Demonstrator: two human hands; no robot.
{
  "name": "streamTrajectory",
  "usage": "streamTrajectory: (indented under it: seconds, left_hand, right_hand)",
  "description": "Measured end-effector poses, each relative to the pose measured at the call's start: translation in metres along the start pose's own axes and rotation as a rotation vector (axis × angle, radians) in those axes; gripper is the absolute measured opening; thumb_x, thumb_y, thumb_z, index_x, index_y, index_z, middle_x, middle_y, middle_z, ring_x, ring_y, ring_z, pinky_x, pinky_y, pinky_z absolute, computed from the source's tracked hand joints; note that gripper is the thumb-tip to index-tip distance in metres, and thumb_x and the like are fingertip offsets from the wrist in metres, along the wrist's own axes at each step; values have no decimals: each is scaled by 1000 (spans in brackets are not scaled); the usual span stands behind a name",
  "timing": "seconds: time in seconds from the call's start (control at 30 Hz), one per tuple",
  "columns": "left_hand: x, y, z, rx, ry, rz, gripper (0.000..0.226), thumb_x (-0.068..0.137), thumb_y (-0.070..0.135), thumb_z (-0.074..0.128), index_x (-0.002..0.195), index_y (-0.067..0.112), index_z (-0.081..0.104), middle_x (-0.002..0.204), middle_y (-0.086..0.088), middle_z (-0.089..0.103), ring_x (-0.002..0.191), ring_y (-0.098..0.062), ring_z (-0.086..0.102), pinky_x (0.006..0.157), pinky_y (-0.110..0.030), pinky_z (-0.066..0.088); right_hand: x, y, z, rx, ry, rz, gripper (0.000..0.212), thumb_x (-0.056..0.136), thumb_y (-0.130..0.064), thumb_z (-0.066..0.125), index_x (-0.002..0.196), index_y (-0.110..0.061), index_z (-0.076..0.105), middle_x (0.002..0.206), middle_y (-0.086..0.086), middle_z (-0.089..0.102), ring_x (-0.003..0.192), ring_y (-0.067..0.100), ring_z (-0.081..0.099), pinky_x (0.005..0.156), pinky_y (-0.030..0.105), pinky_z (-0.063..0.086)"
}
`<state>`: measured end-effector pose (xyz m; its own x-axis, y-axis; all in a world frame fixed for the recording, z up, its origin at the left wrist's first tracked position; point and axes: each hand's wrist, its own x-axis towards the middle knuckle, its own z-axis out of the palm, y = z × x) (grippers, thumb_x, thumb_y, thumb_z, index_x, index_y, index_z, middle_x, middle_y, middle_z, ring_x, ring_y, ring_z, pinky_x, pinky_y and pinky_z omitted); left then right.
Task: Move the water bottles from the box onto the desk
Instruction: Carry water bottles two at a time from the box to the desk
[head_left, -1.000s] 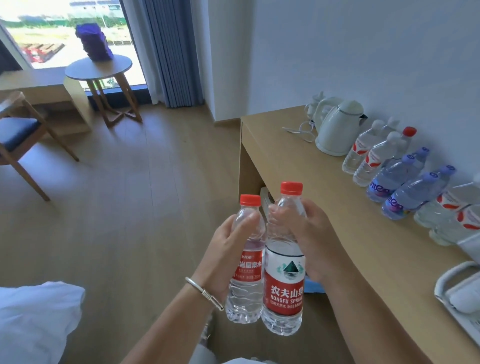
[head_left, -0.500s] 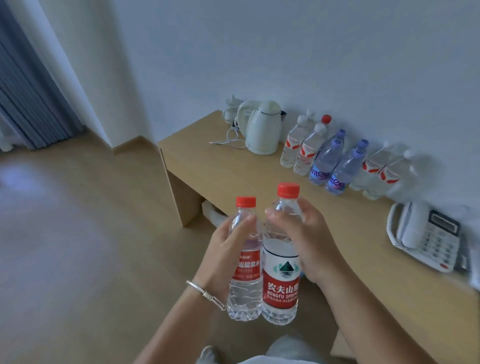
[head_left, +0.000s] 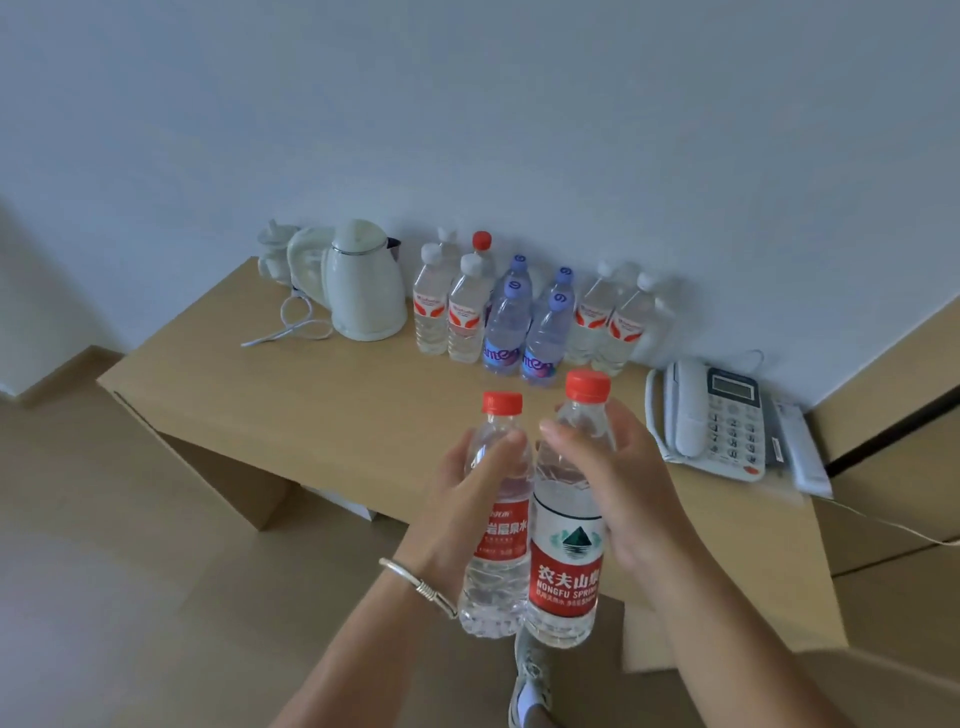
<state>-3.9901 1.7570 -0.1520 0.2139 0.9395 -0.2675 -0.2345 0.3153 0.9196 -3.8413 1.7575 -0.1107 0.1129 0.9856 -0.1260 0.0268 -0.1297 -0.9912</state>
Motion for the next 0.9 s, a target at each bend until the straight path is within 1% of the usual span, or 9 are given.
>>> streamTrajectory:
  seconds: [0.1,0.2,0.27,0.37,0.47,0.6,0.7,0.8,0.9]
  left_hand:
    - [42,1,27,30,1,0,43,79,56,69,108,23,68,107,-14,73,100,-36,71,95,-62,49]
    - [83,3,57,102,-8,19,43,83,53,65,108,18,68,104,-12,74,97,-33,72,94,-58,52]
    - [108,4,75,167,-7,51,42,84,51,62,107,16,68,101,-9,75,94,-28,73,92,-53,55]
    - [150,2,98,246,-30,98,45,81,56,61,104,18,69,98,-6,75,92,-23,73,86,-40,57]
    - [188,0,115,306,-41,124,45,79,57,63,104,20,69,95,-4,75,90,-20,73,82,-34,57]
    - [234,-1,127,401,-70,143,10,91,31,67,96,22,66,82,11,74,80,-4,70,73,-16,51]
    - [264,0,124,500,-86,154,19,85,41,72,94,26,66,80,19,70,78,2,65,73,-13,47]
    - [293,-2,115,620,-88,148,24,81,49,74,96,33,66,84,22,70,82,2,65,74,-12,47]
    - [313,-2,109,707,-84,174,21,84,44,68,103,41,62,92,32,67,91,9,63,77,-7,44]
  right_hand:
    - [33,1,-30,1,32,-9,16,80,-30,78,87,-23,66,85,7,73,78,24,74,70,36,59]
    - [71,4,-65,15,49,-5,10,83,-23,76,86,-26,67,83,3,74,78,21,74,71,35,57]
    - [95,7,-85,7,68,-11,10,81,-26,77,86,-27,68,84,4,74,80,22,74,77,41,58]
    - [131,14,-114,-9,93,-20,20,73,-35,75,91,-27,70,88,3,75,85,23,74,87,52,57]
    - [163,22,-136,-32,105,-29,29,74,-39,76,101,-31,70,100,-2,75,95,18,72,90,53,55]
    - [200,30,-154,-79,136,-38,27,77,-37,79,102,-35,69,103,-10,73,101,8,67,90,43,55]
    - [222,34,-162,-123,136,-60,28,73,-39,78,99,-36,67,100,-15,71,99,1,64,85,29,51]
    - [244,46,-165,-203,120,-82,26,77,-26,81,98,-35,68,92,-21,72,89,-4,65,73,13,46]
    - [261,58,-163,-260,147,-94,28,77,-23,83,99,-33,68,89,-22,71,85,-3,66,70,9,45]
